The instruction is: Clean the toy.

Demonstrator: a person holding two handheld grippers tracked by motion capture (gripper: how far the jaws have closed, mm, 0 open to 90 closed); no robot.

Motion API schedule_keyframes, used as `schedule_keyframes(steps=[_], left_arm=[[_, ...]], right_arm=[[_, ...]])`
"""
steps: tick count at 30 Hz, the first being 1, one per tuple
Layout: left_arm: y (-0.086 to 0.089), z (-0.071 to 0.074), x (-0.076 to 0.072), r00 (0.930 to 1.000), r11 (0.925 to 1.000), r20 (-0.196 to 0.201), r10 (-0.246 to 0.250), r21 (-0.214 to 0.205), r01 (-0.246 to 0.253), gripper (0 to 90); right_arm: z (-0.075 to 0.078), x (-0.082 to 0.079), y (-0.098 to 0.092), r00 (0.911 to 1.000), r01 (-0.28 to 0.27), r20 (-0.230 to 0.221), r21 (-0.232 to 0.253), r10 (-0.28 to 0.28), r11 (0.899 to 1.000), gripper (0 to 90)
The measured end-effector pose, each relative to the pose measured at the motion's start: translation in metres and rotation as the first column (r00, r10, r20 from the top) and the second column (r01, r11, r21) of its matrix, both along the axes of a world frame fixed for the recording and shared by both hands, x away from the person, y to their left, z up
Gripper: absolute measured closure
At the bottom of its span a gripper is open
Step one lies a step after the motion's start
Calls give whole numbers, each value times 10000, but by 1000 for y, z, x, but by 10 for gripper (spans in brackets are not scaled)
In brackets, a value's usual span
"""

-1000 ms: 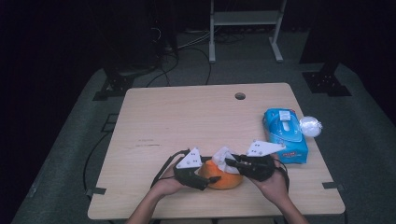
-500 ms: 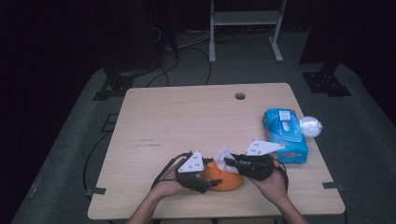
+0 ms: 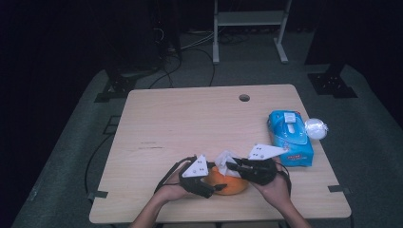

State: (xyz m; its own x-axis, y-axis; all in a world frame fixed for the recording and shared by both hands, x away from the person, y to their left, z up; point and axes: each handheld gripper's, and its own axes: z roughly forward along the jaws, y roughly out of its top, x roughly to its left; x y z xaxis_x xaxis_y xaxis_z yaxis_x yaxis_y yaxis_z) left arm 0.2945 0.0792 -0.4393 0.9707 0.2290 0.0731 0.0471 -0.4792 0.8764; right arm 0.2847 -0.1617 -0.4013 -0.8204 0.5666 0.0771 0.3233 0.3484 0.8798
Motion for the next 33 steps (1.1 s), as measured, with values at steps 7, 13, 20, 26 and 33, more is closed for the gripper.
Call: schedule_keyframes(steps=[7,13,20,26,33], left_arm=[[13,-4,6,9991,9999,-417,1,-161,-8,294],[20,-6,10,9982,9997,-602,30,-259,-45,293],[24,-9,14,9951,9985,-987,76,-529,-129,292],[32,-10,15,9939,9985,-1093,155,-500,-210,284],[33,-11,16,9933,9987,-1146,143,-476,-198,283]], right_arm=[[-11,14,-33,9926,1019,-686,246,-1000,9945,778],[-5,6,-17,9987,418,-303,247,-410,9988,776],[-20,21,-37,9897,979,-1087,356,-935,9946,779],[-15,18,-40,9904,983,-1035,601,-917,9933,780],[-34,28,-45,9753,1186,-1953,683,-1033,9906,780]])
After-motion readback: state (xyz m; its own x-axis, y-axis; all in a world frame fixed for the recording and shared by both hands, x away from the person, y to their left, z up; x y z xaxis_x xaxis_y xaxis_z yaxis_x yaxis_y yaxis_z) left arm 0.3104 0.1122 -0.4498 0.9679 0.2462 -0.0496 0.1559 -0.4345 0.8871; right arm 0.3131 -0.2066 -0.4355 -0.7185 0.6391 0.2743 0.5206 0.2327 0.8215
